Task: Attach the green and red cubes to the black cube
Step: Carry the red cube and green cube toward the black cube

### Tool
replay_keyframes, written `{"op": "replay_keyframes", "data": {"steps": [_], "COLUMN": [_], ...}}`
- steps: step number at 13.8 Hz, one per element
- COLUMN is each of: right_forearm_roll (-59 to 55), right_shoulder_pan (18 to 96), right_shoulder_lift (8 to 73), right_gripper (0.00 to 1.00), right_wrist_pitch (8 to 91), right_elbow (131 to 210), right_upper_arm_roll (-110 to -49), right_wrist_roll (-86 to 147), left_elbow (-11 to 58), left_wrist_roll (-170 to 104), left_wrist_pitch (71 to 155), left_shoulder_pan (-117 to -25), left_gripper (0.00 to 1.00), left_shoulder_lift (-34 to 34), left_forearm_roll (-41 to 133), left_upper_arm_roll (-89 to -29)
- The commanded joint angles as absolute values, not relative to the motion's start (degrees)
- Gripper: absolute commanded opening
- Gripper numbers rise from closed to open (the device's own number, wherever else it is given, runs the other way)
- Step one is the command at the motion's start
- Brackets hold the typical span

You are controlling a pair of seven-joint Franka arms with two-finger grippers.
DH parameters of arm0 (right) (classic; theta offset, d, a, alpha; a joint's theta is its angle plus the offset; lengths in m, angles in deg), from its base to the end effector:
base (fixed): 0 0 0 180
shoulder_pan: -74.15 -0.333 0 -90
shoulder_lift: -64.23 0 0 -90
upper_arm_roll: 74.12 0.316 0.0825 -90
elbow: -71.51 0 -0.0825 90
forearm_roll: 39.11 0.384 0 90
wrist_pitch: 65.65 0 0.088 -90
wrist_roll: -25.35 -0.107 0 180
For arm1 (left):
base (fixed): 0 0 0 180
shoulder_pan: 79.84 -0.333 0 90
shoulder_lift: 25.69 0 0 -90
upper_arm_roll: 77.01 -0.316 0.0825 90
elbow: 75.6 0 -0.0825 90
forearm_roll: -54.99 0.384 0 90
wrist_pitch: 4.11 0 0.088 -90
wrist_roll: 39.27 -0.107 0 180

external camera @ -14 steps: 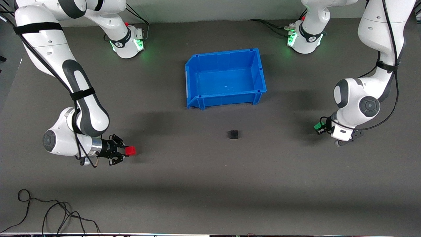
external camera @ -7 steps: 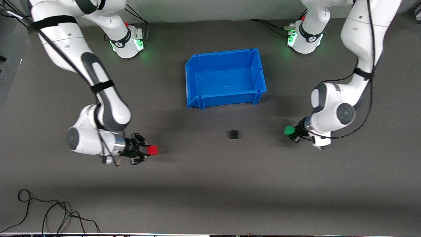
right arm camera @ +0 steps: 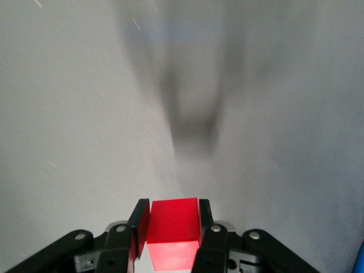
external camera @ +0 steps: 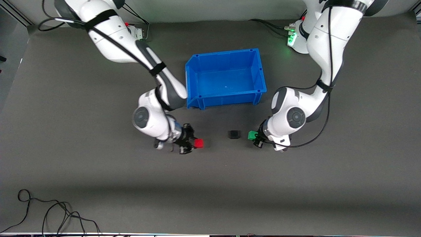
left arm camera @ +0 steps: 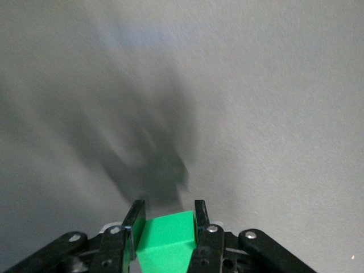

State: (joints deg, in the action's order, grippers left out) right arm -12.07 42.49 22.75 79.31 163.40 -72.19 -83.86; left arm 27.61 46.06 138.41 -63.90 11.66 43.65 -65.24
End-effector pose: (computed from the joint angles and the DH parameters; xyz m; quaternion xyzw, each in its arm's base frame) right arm 0.5993 0.3879 0.2235 -0.6506 0.7353 0.1238 0.1440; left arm 0.5876 -0.2965 0.1937 0.8175 0.5622 -0.0917 0.0844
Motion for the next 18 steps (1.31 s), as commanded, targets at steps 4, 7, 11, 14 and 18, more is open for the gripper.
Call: {"op": "replay_keyframes", "data": {"steps": [4, 7, 11, 14, 18], "right_forearm_roll": [-11.78, -11.78, -11.87, -12.74, -13.80], "right_shoulder_pan": [35.76, 34.26, 33.29, 33.20, 33.20], "right_shoulder_lift": [17.74, 16.51, 14.84, 14.75, 14.49], "right_gripper": [0.35, 0.35, 0.36, 0.36, 0.36], "right_wrist_pitch": [84.90, 86.93, 88.07, 88.25, 88.25], "right_elbow": [159.40, 158.87, 157.29, 157.29, 157.37], "right_upper_arm_roll": [-73.33, -73.33, -73.33, -73.33, -73.41], "right_wrist_roll": [-90.66, -91.81, -92.16, -92.16, -92.07], "left_elbow": [20.12, 18.98, 19.85, 19.94, 19.94], "left_wrist_roll": [56.26, 58.55, 58.55, 58.64, 58.64], "left_wrist_pitch": [137.22, 137.22, 136.17, 133.27, 133.35], "left_shoulder_pan": [-59.99, -58.05, -58.13, -58.22, -58.13], "left_gripper": [0.00, 0.00, 0.00, 0.00, 0.00], "left_shoulder_lift": [16.50, 17.29, 17.20, 17.20, 17.55], "left_forearm_roll": [48.49, 48.84, 52.44, 56.30, 56.31], "left_upper_arm_roll": [-66.38, -66.47, -66.47, -66.55, -66.55]}}
